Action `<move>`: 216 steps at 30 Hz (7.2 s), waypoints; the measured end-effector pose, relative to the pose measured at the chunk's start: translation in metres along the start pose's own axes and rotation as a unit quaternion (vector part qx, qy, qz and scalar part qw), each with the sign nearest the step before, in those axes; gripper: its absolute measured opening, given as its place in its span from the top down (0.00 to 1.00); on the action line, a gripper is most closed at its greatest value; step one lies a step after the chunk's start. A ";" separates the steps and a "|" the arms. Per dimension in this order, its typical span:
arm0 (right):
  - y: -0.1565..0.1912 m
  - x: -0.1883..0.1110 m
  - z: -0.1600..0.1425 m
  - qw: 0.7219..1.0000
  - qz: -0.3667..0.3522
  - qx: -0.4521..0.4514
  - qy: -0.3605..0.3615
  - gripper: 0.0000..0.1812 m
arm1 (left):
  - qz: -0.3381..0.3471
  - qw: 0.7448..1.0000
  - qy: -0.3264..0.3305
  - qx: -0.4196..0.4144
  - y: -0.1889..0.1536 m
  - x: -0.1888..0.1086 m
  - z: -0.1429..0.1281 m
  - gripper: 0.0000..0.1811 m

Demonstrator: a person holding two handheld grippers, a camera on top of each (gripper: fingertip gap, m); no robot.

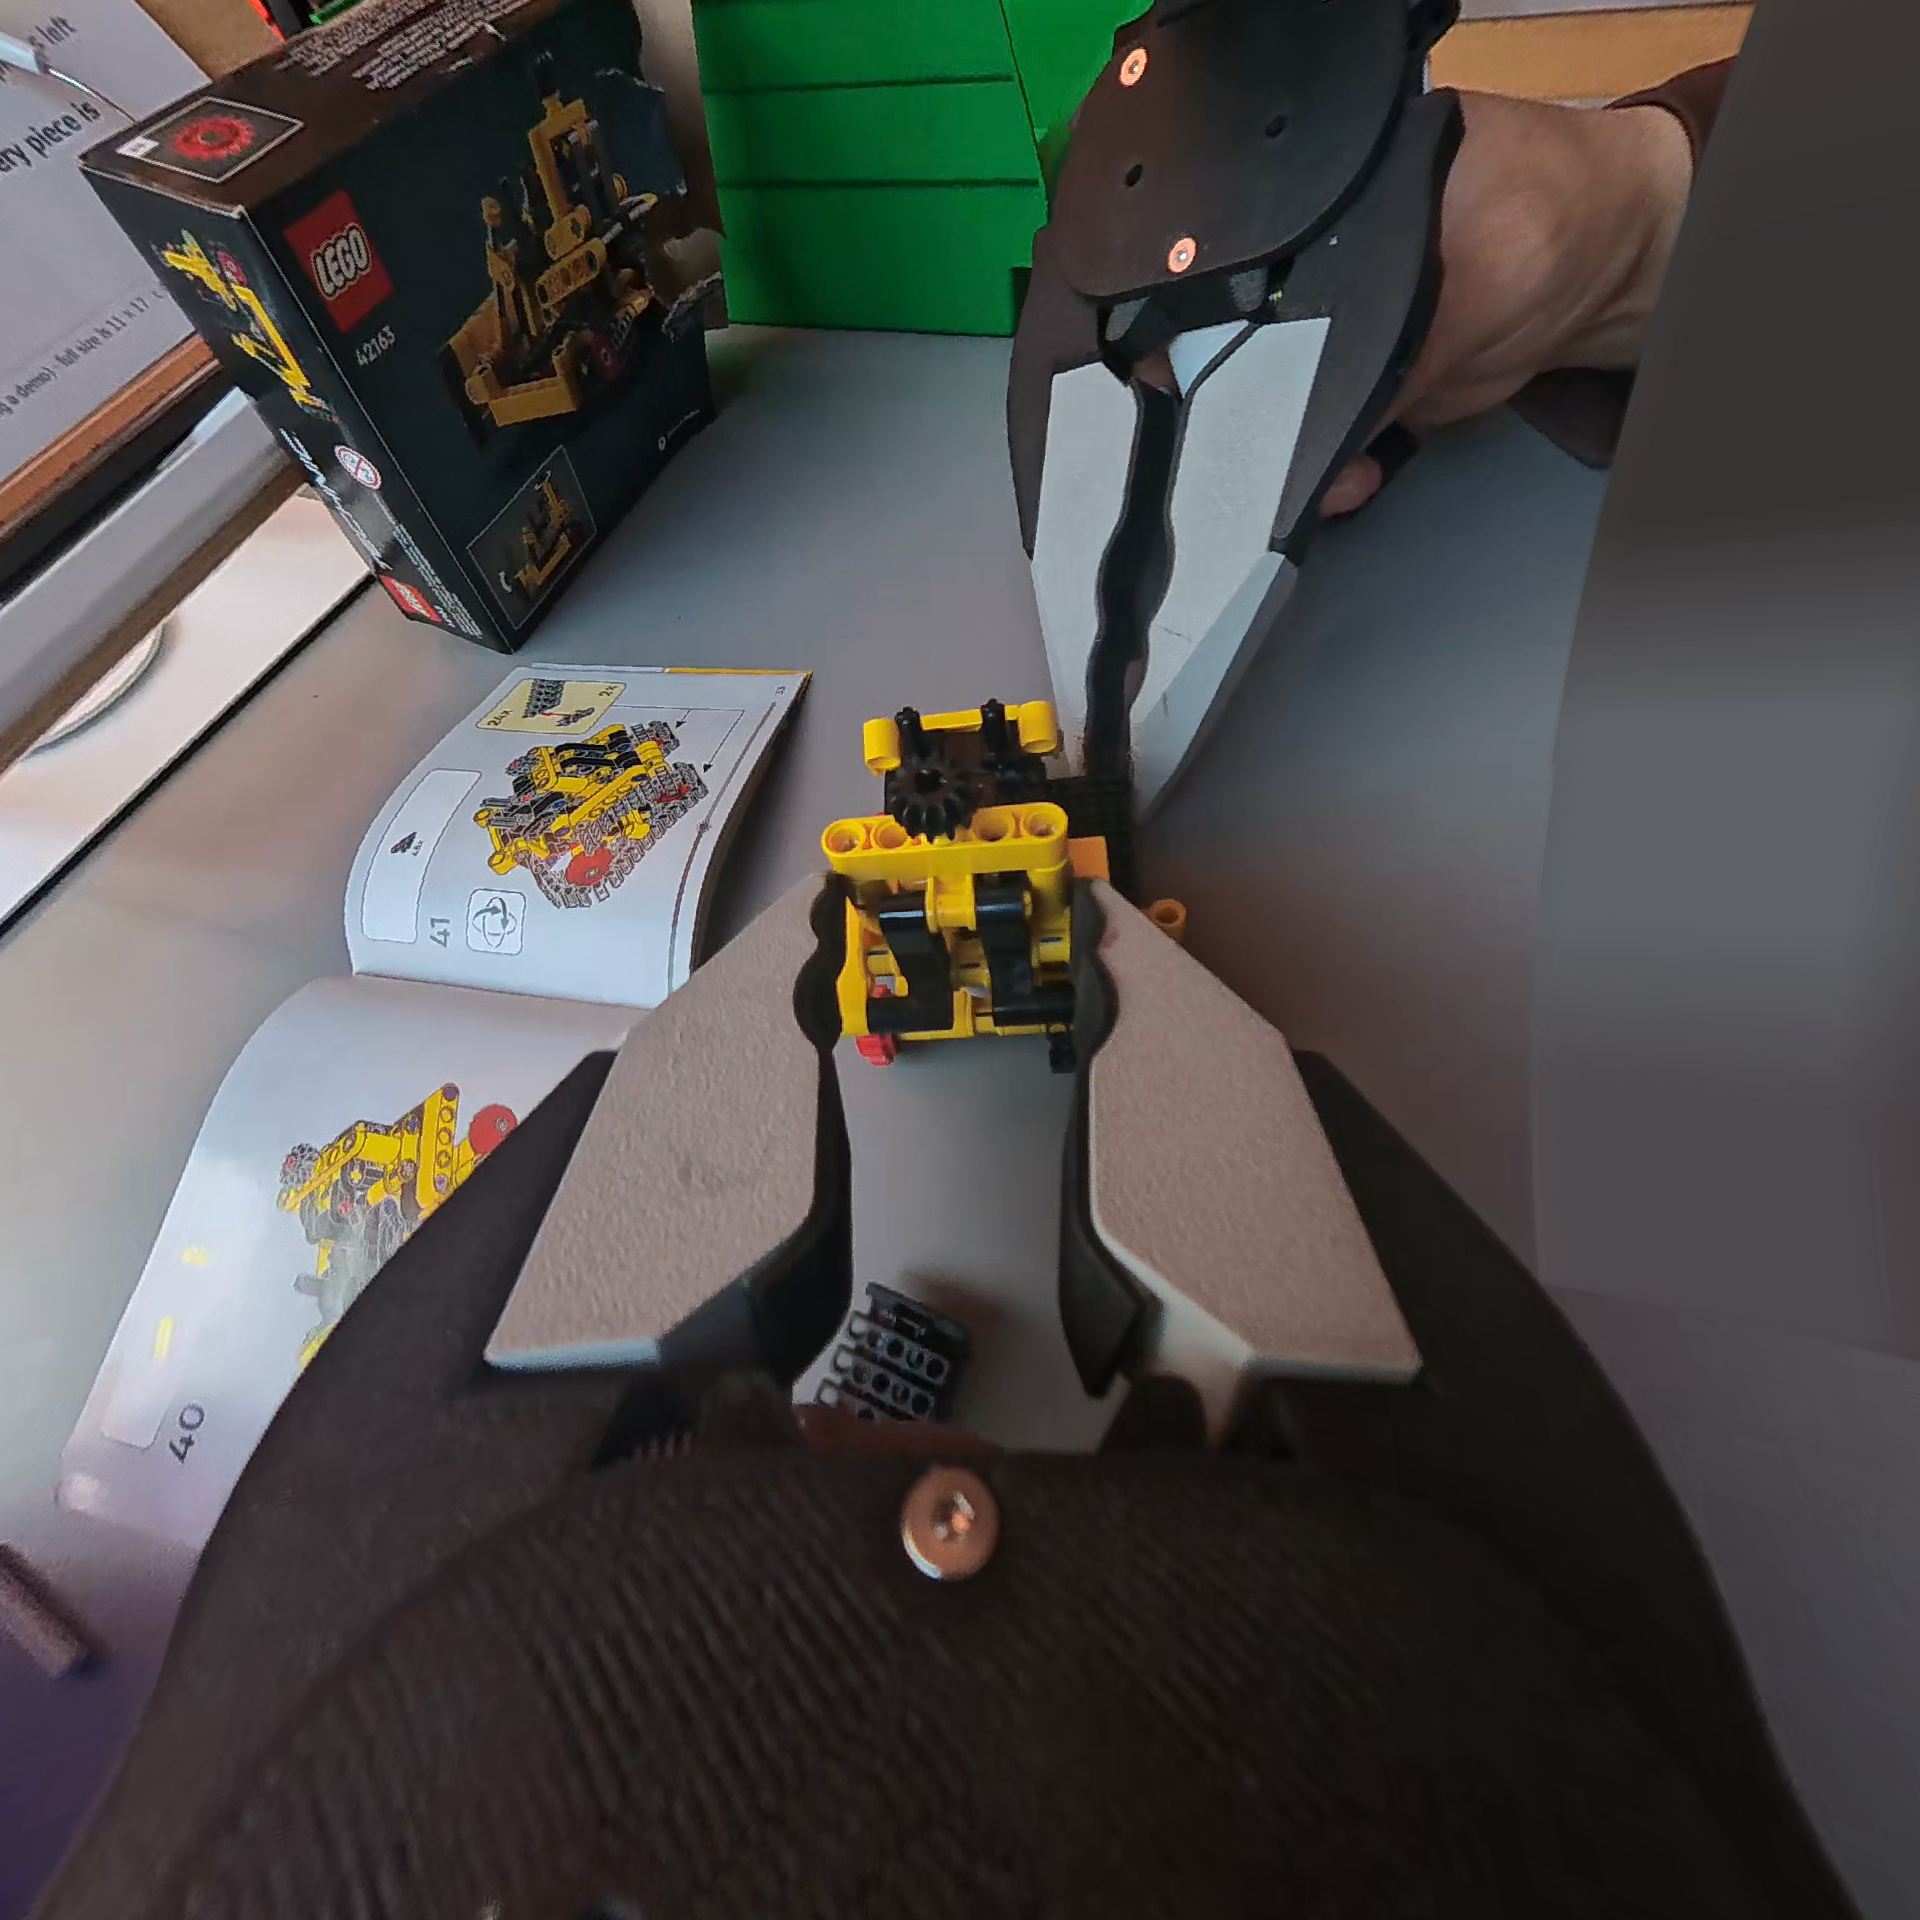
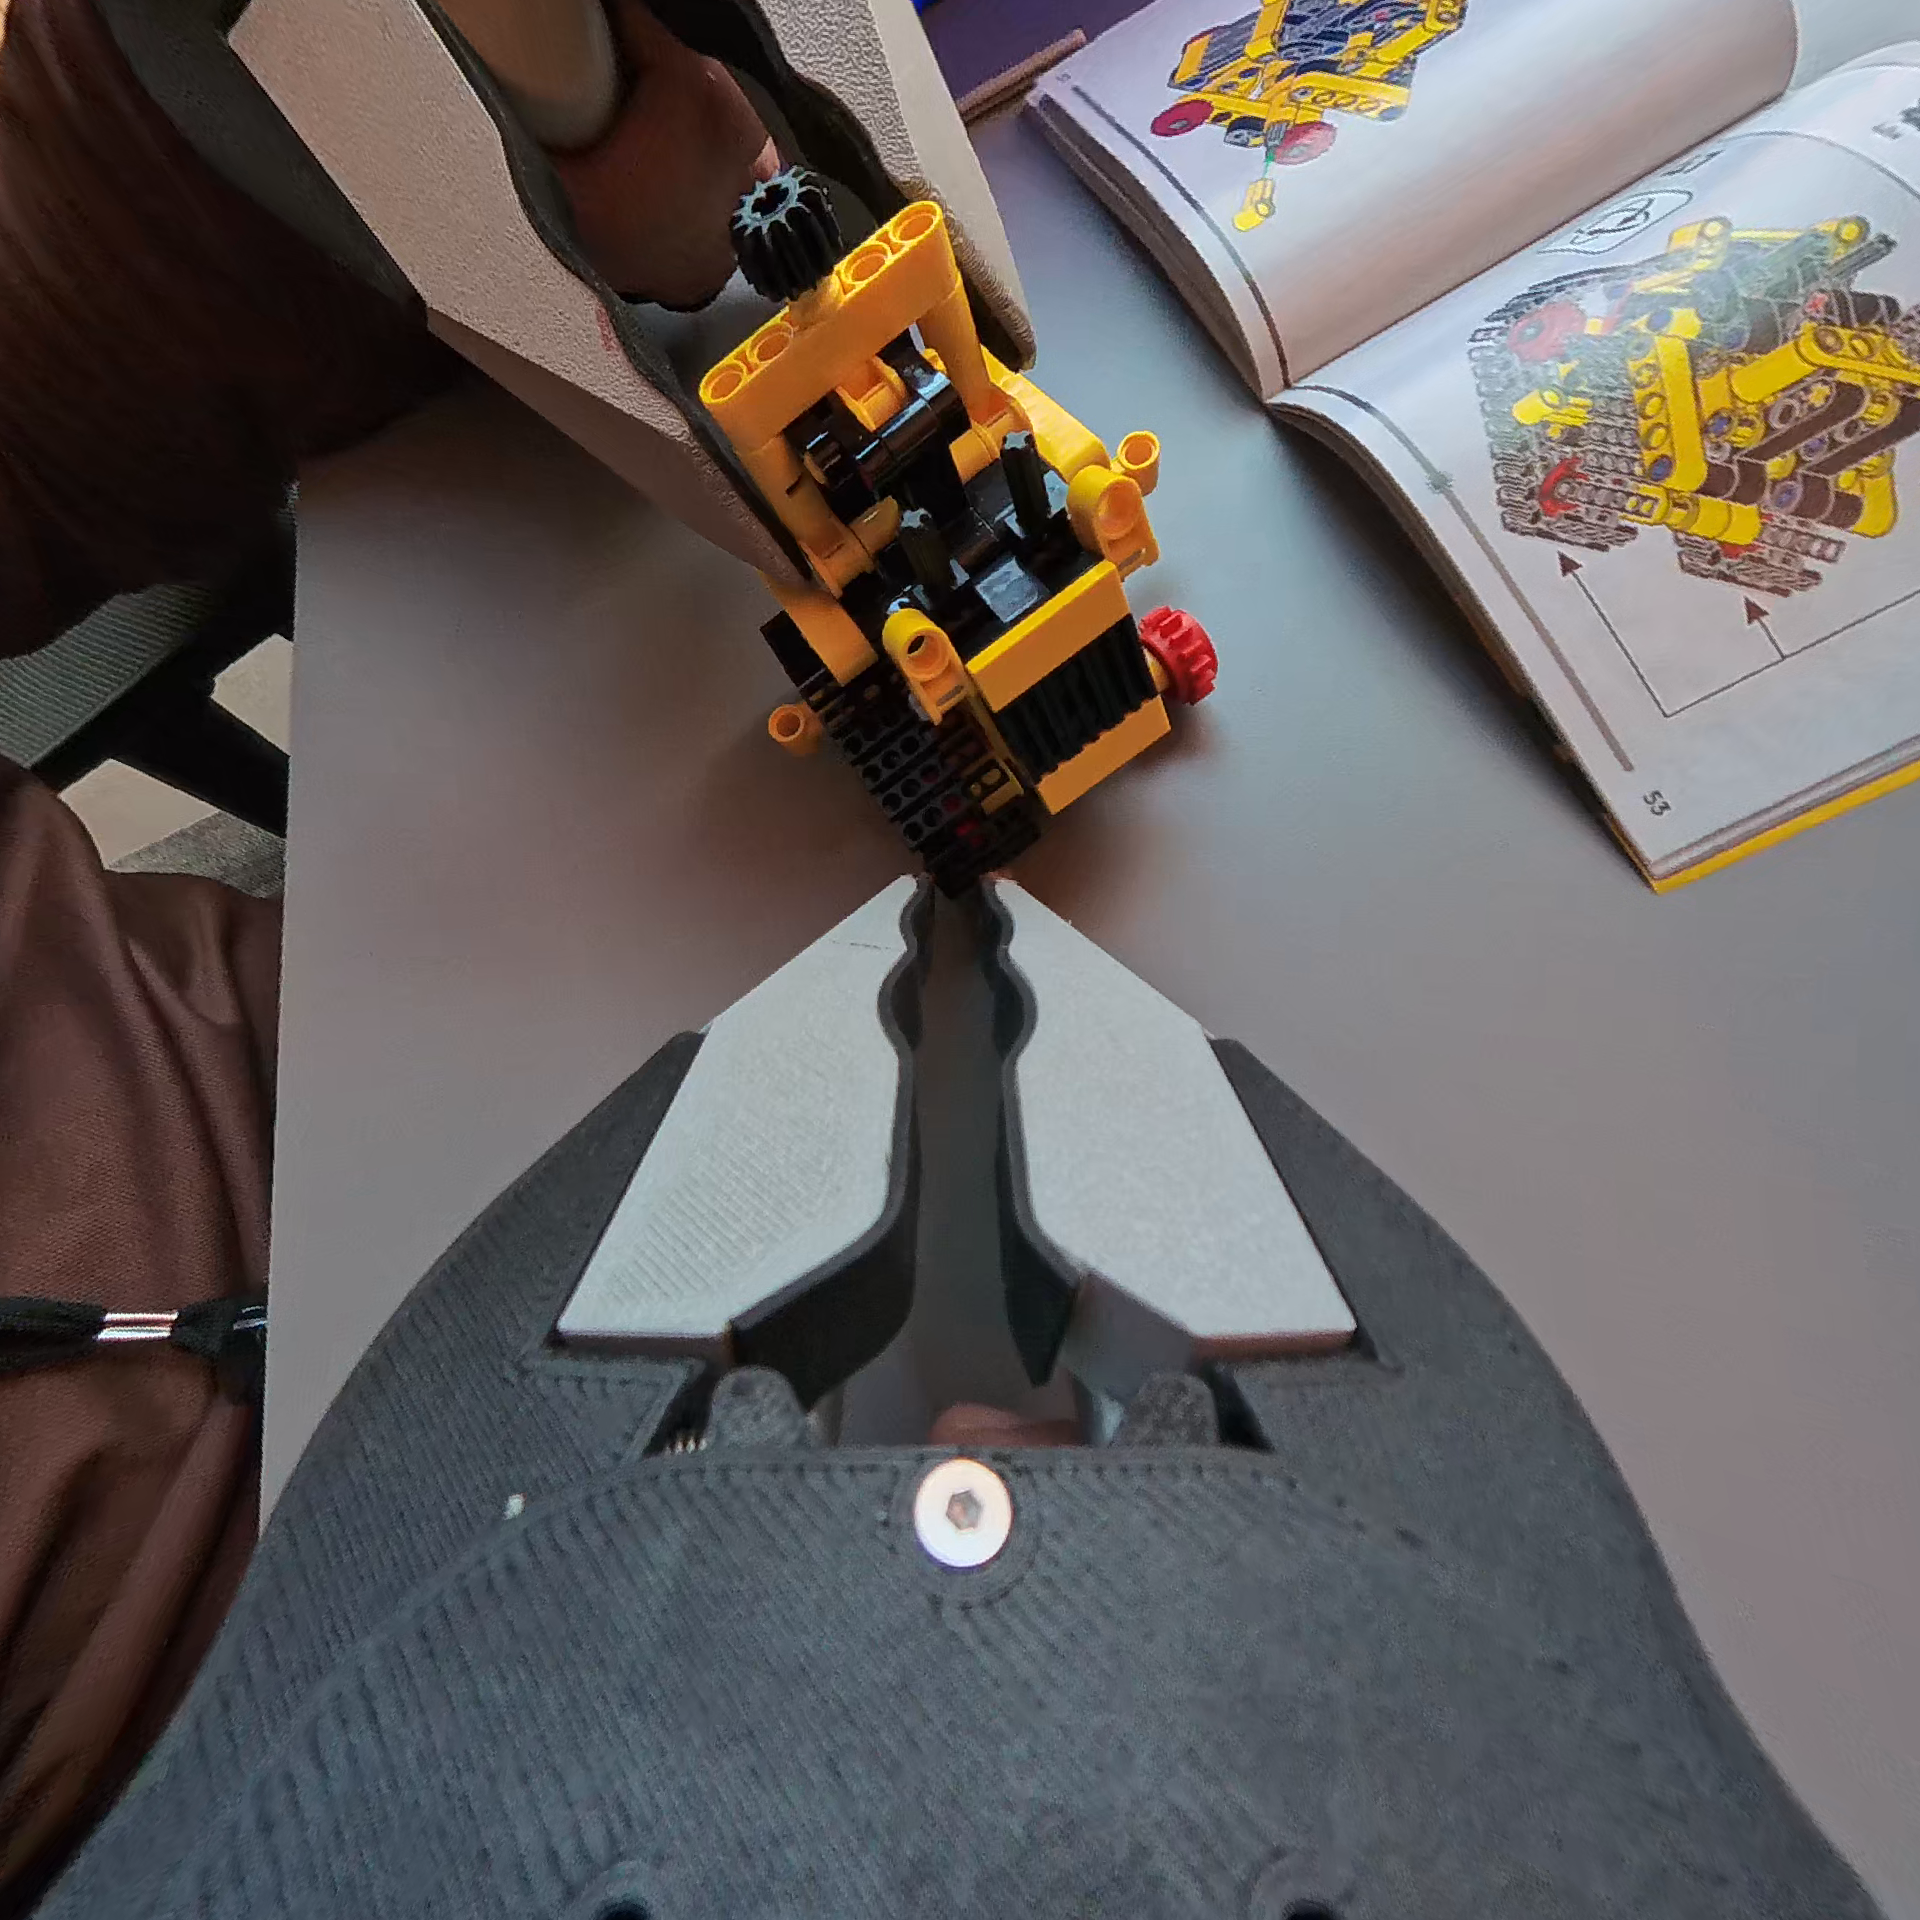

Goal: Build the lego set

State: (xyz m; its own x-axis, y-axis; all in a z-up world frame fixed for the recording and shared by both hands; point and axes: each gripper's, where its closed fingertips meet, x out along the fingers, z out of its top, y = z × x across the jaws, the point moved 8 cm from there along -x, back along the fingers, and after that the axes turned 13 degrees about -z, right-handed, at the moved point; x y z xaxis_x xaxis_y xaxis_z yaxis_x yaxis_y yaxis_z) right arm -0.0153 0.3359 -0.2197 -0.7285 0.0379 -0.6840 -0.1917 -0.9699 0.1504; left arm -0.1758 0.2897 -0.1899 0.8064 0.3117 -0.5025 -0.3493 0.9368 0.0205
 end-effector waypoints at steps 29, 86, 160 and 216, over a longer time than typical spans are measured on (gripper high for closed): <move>0.020 0.012 0.009 1.000 0.006 -0.029 0.002 0.97 | 0.015 1.000 0.012 0.001 -0.015 -0.021 -0.010 0.78; 0.050 0.032 0.023 0.998 0.024 -0.064 0.005 0.98 | 0.026 0.998 0.043 -0.035 -0.033 -0.045 -0.031 0.72; 0.089 0.044 0.041 0.991 0.019 -0.131 -0.027 0.90 | 0.086 0.994 0.050 -0.049 -0.064 -0.100 -0.051 0.69; 0.109 0.049 0.042 0.982 0.032 -0.173 -0.066 0.85 | 0.048 0.992 0.028 -0.110 -0.065 -0.105 -0.059 0.74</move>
State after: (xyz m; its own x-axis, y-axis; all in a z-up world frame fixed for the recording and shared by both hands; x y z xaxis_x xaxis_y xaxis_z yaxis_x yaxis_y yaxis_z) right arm -0.0999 0.2421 -0.2071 -0.8154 -0.0167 -0.5787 0.0753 -0.9942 -0.0774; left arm -0.2653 0.1864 -0.1894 0.7389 0.3834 -0.5541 -0.5244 0.8436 -0.1156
